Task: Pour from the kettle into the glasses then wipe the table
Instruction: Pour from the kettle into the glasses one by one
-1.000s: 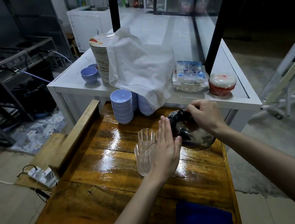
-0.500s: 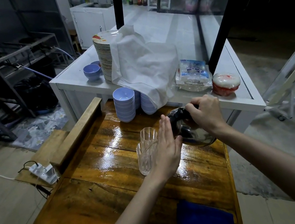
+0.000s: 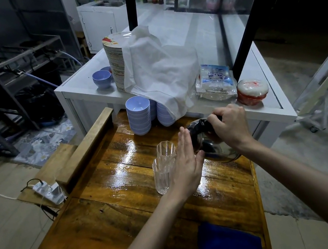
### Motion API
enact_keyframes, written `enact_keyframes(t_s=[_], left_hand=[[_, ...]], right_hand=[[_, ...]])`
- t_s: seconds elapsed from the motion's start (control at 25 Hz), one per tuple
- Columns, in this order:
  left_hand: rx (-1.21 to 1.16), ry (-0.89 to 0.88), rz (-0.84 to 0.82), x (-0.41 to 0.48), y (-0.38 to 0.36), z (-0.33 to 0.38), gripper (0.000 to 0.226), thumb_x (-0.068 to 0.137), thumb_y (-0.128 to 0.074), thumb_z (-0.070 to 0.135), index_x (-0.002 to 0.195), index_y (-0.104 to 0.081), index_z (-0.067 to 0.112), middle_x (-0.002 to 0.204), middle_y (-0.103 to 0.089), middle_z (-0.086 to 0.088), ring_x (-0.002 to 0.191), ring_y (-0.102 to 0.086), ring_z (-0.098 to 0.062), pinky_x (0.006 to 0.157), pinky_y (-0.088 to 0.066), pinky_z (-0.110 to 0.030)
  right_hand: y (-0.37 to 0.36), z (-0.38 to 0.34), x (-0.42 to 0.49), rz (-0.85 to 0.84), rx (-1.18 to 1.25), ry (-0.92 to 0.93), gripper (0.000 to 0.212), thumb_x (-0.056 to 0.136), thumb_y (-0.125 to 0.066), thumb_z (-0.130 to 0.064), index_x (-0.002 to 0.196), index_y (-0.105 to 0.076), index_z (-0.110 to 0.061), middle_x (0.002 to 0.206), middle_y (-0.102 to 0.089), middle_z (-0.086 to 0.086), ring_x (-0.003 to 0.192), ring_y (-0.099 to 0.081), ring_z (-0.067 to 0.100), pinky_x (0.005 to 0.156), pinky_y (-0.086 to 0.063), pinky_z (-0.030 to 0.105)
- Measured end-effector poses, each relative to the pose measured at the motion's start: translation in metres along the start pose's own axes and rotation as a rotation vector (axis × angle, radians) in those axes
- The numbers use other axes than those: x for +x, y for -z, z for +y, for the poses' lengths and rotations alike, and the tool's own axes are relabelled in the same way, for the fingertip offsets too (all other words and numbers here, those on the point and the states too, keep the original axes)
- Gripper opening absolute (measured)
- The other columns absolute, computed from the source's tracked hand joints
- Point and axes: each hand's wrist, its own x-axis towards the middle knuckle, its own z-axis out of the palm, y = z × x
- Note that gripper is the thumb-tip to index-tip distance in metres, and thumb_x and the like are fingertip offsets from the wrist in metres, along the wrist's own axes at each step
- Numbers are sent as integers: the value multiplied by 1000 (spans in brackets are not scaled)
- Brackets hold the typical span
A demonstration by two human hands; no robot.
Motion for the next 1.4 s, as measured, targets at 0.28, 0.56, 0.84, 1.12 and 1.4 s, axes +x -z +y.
enact_keyframes(t_s=[0.28, 0.56, 0.84, 1.12, 1.4], left_hand=[[-30, -1, -21, 3, -1, 0, 66, 102, -29, 36, 151, 11, 18, 160, 21, 4, 145, 20, -2, 121, 4, -26], [26, -29, -61, 12, -4, 12, 62, 102, -28, 36, 153, 1, 17, 162, 11, 2, 147, 15, -5, 121, 5, -25], [184, -149, -80, 33, -17, 27, 57, 102, -28, 37, 152, -13, 13, 162, -8, -4, 149, 0, -9, 123, -3, -32], [144, -95, -152, 58, -32, 27, 63, 102, -28, 38, 153, -1, 13, 162, 4, -4, 147, 11, -8, 122, 2, -30], [-19, 55, -162, 58, -39, 21, 66, 102, -29, 34, 151, 13, 14, 159, 21, -2, 144, 22, -9, 120, 10, -27]], right_hand=[[-1, 6, 1, -30, 11, -34, 28, 85, -48, -28, 62, -61, -18, 53, -40, -15, 64, -38, 14, 74, -26, 32], [-8, 43, -11, -38, 289, -502, 39, 82, -52, -32, 62, -61, 0, 56, -55, 5, 58, -49, 18, 57, -39, 34], [0, 63, -28, 73, 543, -870, 25, 82, -55, -21, 59, -59, -13, 61, -54, 5, 64, -50, 21, 63, -42, 37], [9, 72, -6, 93, 378, -745, 33, 85, -54, -23, 53, -58, -14, 55, -53, 3, 58, -48, 19, 58, -39, 32], [-2, 70, 21, -13, 156, -467, 39, 86, -55, -26, 51, -61, -12, 51, -60, -1, 60, -59, 26, 73, -47, 42]])
